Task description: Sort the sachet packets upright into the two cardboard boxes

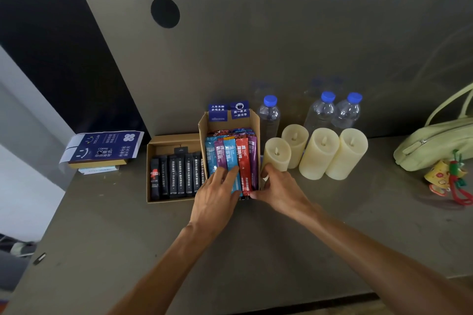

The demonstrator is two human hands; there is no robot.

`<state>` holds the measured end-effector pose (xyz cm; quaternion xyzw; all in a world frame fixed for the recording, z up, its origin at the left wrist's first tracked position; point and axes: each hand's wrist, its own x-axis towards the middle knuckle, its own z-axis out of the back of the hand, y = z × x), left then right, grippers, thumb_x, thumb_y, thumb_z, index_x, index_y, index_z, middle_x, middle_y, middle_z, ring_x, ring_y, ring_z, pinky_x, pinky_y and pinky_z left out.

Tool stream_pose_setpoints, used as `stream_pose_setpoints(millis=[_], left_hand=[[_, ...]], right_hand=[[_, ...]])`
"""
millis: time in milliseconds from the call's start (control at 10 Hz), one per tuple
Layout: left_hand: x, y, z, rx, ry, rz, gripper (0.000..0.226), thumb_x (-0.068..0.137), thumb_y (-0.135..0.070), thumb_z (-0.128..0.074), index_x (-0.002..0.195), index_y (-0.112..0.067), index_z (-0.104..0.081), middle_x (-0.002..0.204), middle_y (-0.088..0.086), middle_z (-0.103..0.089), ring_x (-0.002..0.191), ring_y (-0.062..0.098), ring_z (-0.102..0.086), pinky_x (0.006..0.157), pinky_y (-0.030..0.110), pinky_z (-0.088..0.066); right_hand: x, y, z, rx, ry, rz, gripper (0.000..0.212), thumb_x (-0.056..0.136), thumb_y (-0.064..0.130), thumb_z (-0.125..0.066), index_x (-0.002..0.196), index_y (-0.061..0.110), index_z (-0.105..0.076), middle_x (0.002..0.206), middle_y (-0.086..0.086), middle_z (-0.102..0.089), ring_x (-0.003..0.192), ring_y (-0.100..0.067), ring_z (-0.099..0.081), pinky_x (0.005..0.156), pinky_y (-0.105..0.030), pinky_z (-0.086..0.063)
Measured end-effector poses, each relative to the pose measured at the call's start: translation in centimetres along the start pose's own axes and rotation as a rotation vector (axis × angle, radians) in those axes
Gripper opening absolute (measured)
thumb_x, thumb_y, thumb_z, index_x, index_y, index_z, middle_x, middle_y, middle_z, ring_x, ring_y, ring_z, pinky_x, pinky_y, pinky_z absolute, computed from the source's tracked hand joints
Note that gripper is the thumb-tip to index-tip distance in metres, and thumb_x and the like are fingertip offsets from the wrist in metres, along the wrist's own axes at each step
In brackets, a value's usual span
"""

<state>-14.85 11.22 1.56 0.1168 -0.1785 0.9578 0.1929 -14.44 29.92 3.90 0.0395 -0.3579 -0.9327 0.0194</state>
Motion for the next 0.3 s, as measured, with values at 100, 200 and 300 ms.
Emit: stream_pose_setpoints(millis=[100,200,300], left_hand=[[-0.8,0.4,0.7,-0.02,-0.042,0.006,0.056,0.086,-0.027,-0.073,0.136,-0.017,-0.05,0.123,0.003,-0.054,0.105,0.022,-0.064,0.076,0.037,-0.059],[-0.6,0.8,2.0,-0.042,-0.065,0.02,0.046,0.088,-0.029,-0.071,0.13,-0.018,-0.054,0.119,0.001,-0.055,0.103,0.019,-0.064,0.074,0.035,-0.058],[-1.8,0.5,3.5,-0.129,-0.069,0.034,0.025,0.092,-0.031,-0.066,0.115,-0.023,-0.061,0.111,-0.006,-0.059,0.096,0.01,-0.063,0.073,0.026,-0.056]], right_hand=[[-0.6,0.1,0.0,-0.023,0.009,-0.008,0.056,0.083,0.035,-0.079,0.126,0.015,-0.048,0.112,0.001,-0.066,0.1,-0.013,-0.064,0.065,-0.011,-0.041],[-0.5,0.1,0.2,-0.065,-0.019,-0.034,0.051,0.083,0.042,-0.077,0.119,0.018,-0.049,0.102,0.003,-0.067,0.084,-0.007,-0.064,0.063,-0.016,-0.046],[-1.5,0.5,0.5,-0.019,-0.137,-0.051,0.043,0.084,0.048,-0.074,0.11,0.024,-0.05,0.091,0.01,-0.064,0.079,-0.003,-0.063,0.066,-0.021,-0.052]])
